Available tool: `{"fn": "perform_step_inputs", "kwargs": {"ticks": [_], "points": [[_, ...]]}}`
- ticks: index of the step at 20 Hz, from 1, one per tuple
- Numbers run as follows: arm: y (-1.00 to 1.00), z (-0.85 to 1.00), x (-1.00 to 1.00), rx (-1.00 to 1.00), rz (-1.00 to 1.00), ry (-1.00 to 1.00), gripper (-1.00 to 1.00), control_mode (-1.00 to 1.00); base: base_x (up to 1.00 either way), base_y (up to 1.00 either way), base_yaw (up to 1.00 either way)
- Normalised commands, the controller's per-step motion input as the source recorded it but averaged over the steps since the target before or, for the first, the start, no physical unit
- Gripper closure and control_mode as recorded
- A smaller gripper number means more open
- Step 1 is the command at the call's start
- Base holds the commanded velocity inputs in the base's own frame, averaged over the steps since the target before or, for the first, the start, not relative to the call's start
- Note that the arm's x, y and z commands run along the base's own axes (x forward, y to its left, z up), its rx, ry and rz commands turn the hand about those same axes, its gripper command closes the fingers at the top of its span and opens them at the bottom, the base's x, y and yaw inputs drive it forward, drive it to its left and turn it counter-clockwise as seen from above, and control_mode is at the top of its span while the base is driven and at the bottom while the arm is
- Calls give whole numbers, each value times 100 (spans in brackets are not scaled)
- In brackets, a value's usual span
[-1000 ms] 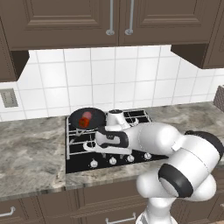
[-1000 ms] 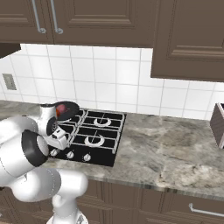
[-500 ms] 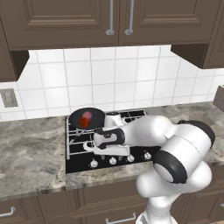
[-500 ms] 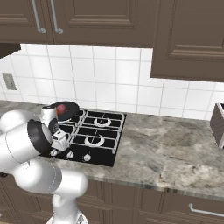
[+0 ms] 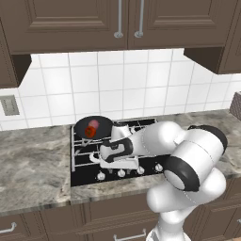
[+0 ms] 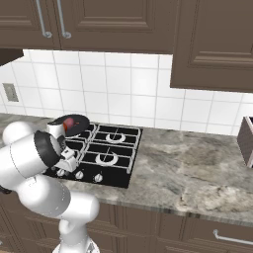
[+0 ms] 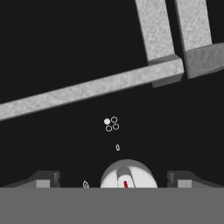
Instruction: Place the pan on the rear left burner on the stove. Then place the tomato and the onion in the pan and turn on the rear left burner.
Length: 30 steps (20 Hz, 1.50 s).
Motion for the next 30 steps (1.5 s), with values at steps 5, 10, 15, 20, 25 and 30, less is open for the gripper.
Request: {"fn": "perform_step_inputs", "kwargs": {"ticks": [5, 10, 15, 20, 25, 30], "points": [[0, -15, 0, -1, 0, 0, 100, -100, 0, 0, 0], [0, -2, -16, 0, 4, 0, 100, -100, 0, 0, 0], [0, -2, -15, 0, 10, 0, 100, -100, 0, 0, 0], [0, -1, -1, 0, 18, 0, 100, -100, 0, 0, 0], [0, 0, 0, 0, 31, 0, 100, -100, 0, 0, 0], [0, -2, 0, 0, 43, 0, 100, -100, 0, 0, 0]]}}
